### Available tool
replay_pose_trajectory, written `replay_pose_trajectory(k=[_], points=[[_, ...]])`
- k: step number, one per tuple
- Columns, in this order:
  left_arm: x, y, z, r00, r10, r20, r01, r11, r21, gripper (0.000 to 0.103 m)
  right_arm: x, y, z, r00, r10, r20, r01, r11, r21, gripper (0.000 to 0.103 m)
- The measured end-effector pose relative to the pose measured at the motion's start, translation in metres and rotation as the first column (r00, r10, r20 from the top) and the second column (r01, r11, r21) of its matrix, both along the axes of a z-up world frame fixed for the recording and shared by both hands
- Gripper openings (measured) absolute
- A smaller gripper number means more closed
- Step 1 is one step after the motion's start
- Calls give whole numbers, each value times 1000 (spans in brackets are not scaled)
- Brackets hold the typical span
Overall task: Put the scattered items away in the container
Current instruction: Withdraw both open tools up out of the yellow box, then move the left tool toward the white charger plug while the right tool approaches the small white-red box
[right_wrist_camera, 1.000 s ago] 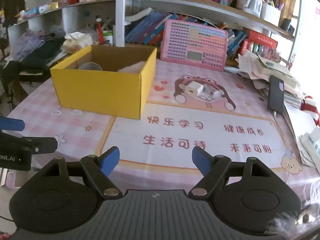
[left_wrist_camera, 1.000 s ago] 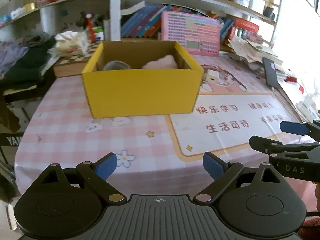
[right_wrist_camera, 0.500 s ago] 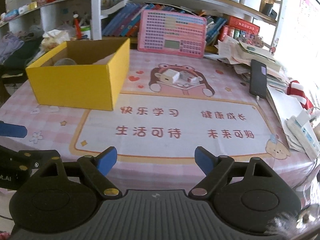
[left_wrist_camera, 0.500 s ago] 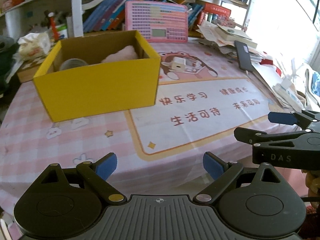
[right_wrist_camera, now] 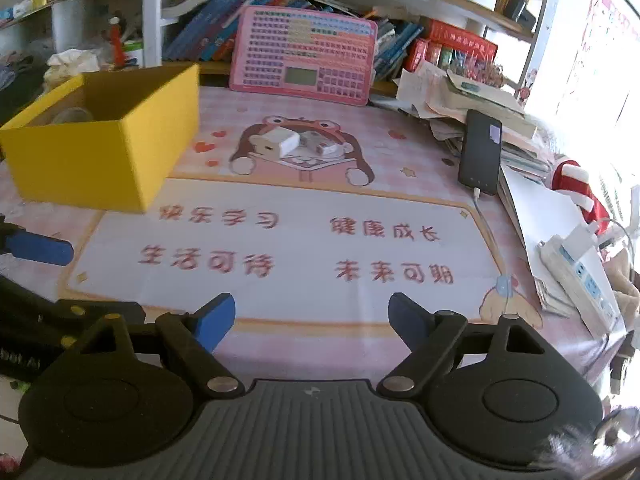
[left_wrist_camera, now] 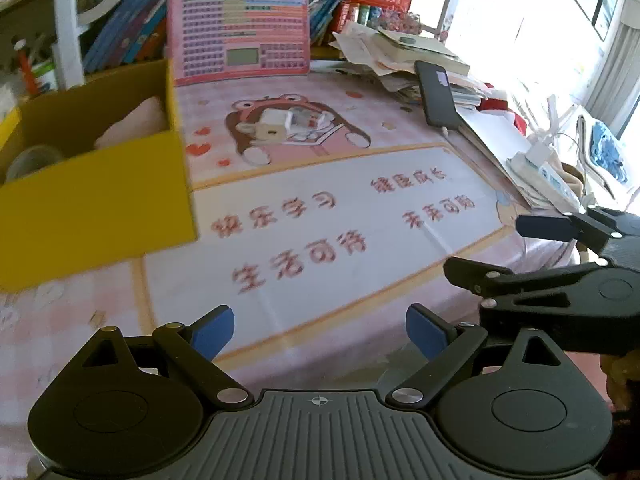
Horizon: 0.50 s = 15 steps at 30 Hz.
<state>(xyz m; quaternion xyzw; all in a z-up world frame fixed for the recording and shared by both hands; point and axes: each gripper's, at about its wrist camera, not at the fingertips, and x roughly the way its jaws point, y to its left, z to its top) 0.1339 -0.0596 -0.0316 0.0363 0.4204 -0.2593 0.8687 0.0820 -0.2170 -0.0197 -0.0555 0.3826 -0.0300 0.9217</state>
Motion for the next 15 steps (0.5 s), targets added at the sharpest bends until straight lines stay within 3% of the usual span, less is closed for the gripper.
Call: replay_pose_trajectory(k=[6, 15], points=[[35, -44, -8, 1000, 23, -16, -23, 1000, 21, 95, 45, -44, -4, 999, 32, -9, -32, 999, 28, 82], [85, -88, -6, 997, 77, 30, -79, 995, 58, 95, 105, -96, -11, 997, 79, -15, -77, 992, 102, 81]])
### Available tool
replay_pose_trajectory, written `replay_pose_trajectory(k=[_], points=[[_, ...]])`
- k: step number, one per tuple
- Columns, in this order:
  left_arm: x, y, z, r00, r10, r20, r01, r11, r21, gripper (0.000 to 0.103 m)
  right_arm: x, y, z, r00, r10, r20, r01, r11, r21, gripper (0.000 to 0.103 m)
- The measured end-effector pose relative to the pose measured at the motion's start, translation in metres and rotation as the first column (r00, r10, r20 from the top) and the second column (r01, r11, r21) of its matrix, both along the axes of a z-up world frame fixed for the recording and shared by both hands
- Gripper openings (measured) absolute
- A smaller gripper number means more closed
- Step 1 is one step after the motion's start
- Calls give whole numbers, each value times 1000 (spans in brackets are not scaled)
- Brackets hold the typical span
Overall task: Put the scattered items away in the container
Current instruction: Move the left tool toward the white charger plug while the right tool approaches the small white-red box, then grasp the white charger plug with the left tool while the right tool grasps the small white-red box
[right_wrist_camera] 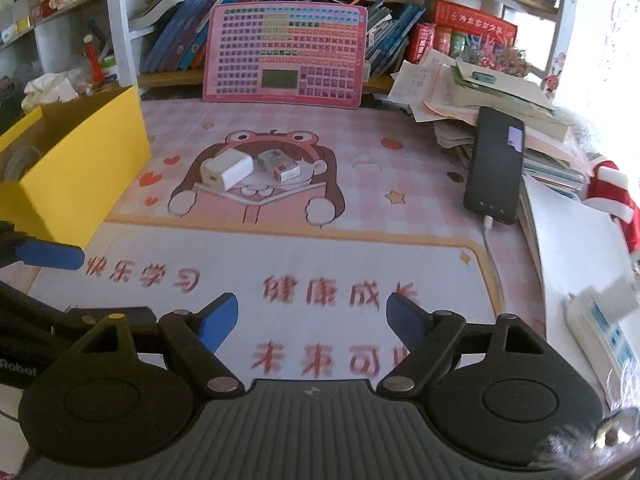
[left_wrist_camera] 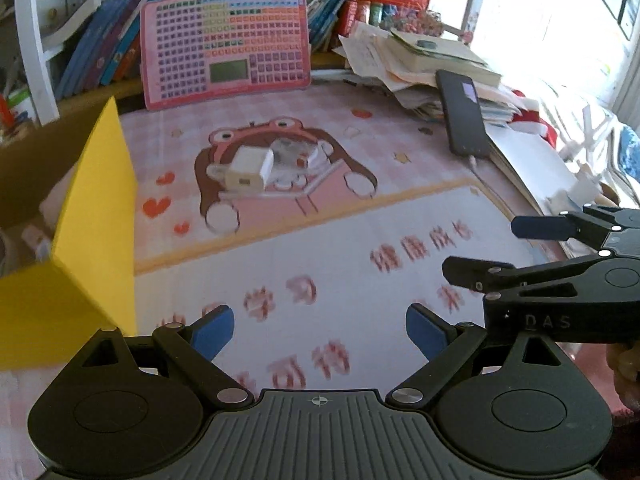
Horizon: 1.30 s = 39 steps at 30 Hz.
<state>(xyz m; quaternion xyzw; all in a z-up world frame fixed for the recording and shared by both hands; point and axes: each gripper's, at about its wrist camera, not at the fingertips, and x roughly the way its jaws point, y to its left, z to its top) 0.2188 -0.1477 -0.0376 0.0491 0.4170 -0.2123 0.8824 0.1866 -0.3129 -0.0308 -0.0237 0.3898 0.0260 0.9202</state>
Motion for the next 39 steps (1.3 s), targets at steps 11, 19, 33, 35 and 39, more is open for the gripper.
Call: replay_pose_trajectory(k=[11, 19, 33, 35, 39], points=[[65, -23, -1, 992, 98, 79, -102, 993, 54, 86, 84, -15, -15, 989, 145, 14, -145, 989, 32, 56], [116, -28, -22, 984, 160, 81, -169, 980, 105, 79, 151, -9, -30, 972, 235, 9, -235, 971, 41, 51], [167, -21, -49, 972, 232, 47, -236, 966, 108, 68, 243, 7, -58, 920, 384, -70, -378, 922, 88, 40], [171, -20, -51, 972, 231, 46, -234, 967, 100, 67, 250, 8, -60, 915, 398, -70, -392, 915, 92, 40], [180, -21, -54, 972, 232, 23, -233, 969, 84, 66, 259, 9, -60, 906, 419, -57, -413, 906, 88, 31]])
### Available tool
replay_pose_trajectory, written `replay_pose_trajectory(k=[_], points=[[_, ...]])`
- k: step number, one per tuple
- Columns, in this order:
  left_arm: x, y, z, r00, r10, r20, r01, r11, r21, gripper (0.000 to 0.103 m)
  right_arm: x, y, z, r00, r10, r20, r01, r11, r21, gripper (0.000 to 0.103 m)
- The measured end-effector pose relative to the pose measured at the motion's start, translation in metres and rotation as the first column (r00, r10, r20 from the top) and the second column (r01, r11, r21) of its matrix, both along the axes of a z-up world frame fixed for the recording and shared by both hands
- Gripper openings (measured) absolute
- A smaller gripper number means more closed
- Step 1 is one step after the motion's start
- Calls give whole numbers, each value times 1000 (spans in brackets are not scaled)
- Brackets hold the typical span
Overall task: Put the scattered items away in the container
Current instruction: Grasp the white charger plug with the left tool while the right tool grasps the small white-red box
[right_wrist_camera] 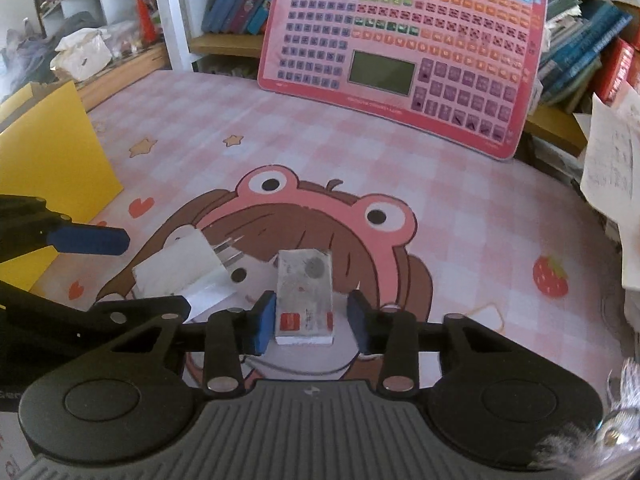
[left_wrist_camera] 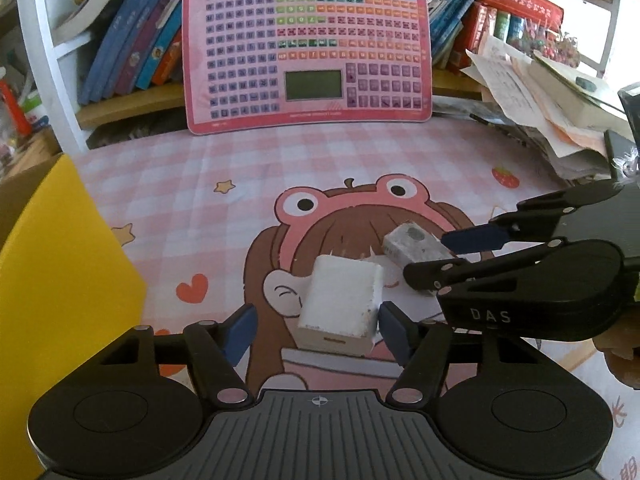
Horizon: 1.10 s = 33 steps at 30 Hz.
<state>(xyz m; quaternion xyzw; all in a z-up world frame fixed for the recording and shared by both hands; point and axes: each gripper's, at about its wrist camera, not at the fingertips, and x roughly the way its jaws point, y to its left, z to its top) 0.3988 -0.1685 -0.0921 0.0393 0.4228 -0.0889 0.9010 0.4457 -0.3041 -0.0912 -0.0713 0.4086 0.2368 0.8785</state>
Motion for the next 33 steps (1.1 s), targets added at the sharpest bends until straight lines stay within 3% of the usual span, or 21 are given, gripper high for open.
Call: replay_pose_trajectory(k=[13, 16, 21, 33], points=[[18, -11, -11, 997, -47, -63, 48, 999, 16, 57, 4, -6, -5, 999, -6, 54, 7, 1000, -22, 32], [18, -11, -9, 997, -52, -64, 53, 998, 16, 42, 4, -3, -5, 998, -3, 66, 5, 1000, -31, 29], [17, -11, -7, 996, -38, -75, 39, 999, 10, 41, 1, 1, -3, 998, -7, 66, 11, 998, -55, 28], [-22, -10, 21, 998, -60, -13, 59, 997, -45, 42, -43, -6, 20, 996, -71, 58, 70, 997, 7, 28]])
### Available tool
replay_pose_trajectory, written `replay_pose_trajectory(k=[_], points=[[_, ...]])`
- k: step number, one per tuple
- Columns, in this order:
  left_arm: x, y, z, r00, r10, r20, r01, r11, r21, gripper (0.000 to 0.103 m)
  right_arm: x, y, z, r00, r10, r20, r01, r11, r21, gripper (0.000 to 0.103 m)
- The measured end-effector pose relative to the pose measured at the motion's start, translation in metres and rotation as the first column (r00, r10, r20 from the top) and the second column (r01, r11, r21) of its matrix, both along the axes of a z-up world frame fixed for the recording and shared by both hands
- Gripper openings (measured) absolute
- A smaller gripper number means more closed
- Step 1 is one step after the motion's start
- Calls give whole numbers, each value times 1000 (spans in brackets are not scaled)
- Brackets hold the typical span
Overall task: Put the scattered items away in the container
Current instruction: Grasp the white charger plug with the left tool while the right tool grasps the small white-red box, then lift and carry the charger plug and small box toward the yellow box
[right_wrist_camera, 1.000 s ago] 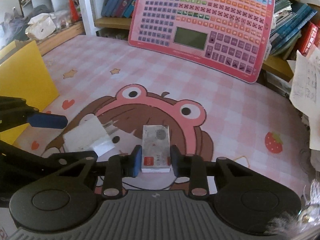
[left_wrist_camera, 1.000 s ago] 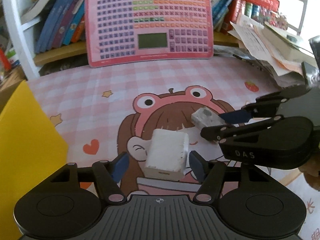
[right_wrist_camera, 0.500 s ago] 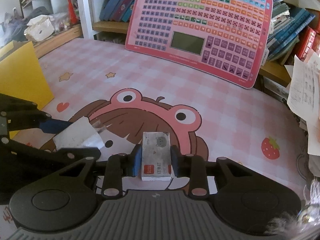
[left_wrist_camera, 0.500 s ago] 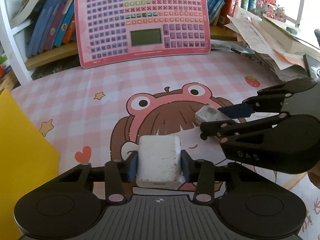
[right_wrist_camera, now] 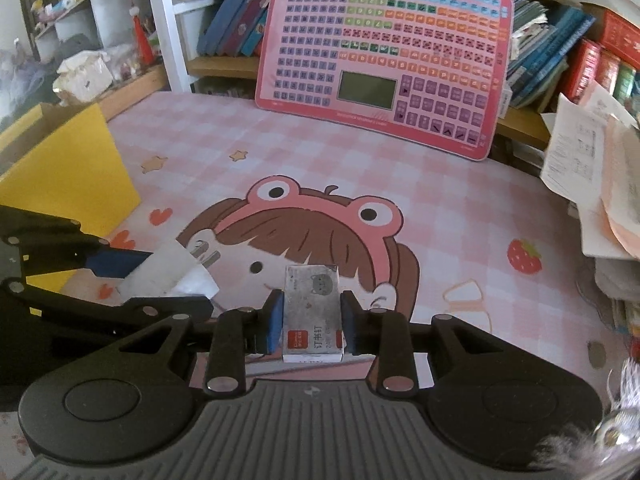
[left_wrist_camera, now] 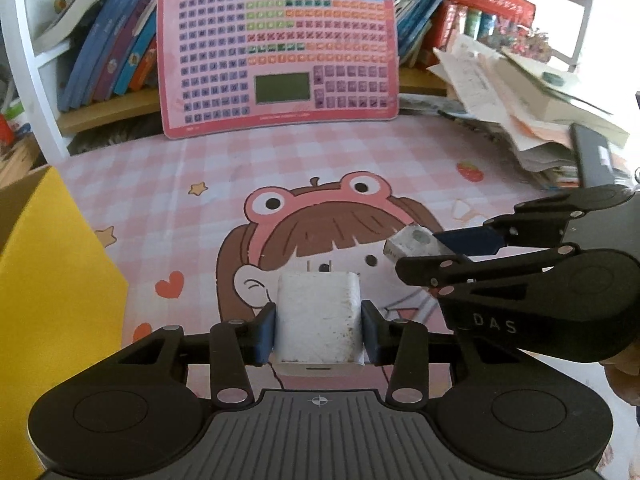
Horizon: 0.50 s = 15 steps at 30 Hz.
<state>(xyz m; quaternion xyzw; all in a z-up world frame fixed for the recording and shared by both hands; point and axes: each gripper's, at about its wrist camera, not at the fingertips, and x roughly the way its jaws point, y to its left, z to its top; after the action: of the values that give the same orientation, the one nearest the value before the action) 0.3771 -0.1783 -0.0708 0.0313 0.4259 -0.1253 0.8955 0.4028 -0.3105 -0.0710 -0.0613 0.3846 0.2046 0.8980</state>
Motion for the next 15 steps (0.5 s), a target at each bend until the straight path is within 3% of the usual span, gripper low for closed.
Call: replay_pose_trajectory(k=[5, 15], points=[[-20, 3, 13, 1000, -7, 18, 8, 1000, -18, 42, -26, 3, 14, 1000, -12, 22, 13, 1000, -22, 28], [-68, 8, 33, 996, -78, 42, 81, 995, -63, 42, -84, 0, 38, 997, -82, 1, 82, 996, 34, 28]])
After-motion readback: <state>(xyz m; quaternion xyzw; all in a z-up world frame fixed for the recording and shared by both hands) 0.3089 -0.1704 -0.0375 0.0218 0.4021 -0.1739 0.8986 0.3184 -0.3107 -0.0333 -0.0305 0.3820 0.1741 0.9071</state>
